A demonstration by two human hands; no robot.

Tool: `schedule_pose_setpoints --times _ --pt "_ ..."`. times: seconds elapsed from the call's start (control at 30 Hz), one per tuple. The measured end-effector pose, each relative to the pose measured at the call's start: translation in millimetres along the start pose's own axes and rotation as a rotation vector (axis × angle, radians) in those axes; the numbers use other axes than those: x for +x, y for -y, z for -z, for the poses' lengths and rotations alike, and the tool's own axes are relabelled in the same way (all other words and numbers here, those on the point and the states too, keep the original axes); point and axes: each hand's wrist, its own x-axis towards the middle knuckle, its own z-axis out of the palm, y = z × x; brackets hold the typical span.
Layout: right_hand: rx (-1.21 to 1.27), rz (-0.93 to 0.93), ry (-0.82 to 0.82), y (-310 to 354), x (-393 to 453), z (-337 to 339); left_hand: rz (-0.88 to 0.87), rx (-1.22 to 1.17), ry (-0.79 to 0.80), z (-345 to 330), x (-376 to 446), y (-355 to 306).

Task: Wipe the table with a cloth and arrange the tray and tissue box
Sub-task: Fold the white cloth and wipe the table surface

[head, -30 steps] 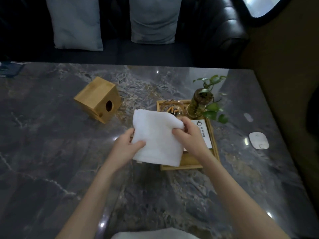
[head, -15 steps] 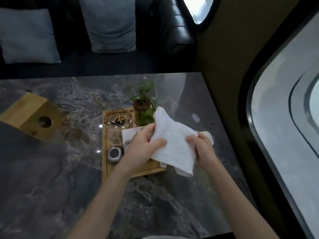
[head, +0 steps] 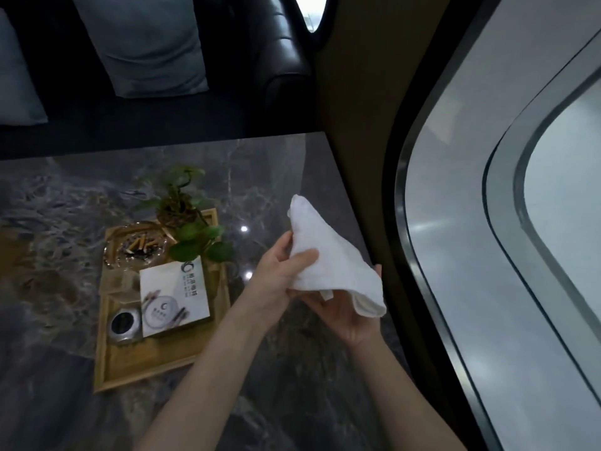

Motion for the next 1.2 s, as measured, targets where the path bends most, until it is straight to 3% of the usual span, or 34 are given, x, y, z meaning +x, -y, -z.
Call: schedule_pose_setpoints --times 0.1,0.27,0.37,0.43,0.53,0.63,0.77,0.93,1.1,1.2 --pt "-0.042 -0.003 -0.103 20 5 -5 0.053 0.131 -0.035 8 11 13" --pt "-0.229 -0.045 -0.342 49 18 -15 0.05 0.417 -0.247 23 32 33" --pt "-0.244 -0.01 -0.326 63 24 -28 0.018 0.622 -0.358 27 42 43" --pt "-0.305 0.062 -0.277 72 27 -38 -0.053 0.931 -0.431 37 46 52" --pt "-0.617 0.196 -0.37 84 37 -51 -0.16 1.446 -0.447 62 48 65" --pt "-1.127 0.343 -0.411 83 56 -55 -0.138 1.719 -0.352 85 53 75" --pt "-1.592 0.446 -0.32 71 98 -31 -0.072 1.806 -0.284 92 64 83" --pt "-1.665 0.222 -0.243 36 134 -7 -0.014 1.756 -0.296 98 74 94" --pt "-2.389 0.163 -0.11 16 145 14 -0.04 1.721 -0.291 103 74 98" --pt "-2.421 0.195 -0.137 15 148 19 -0.07 1.712 -0.312 103 74 101"
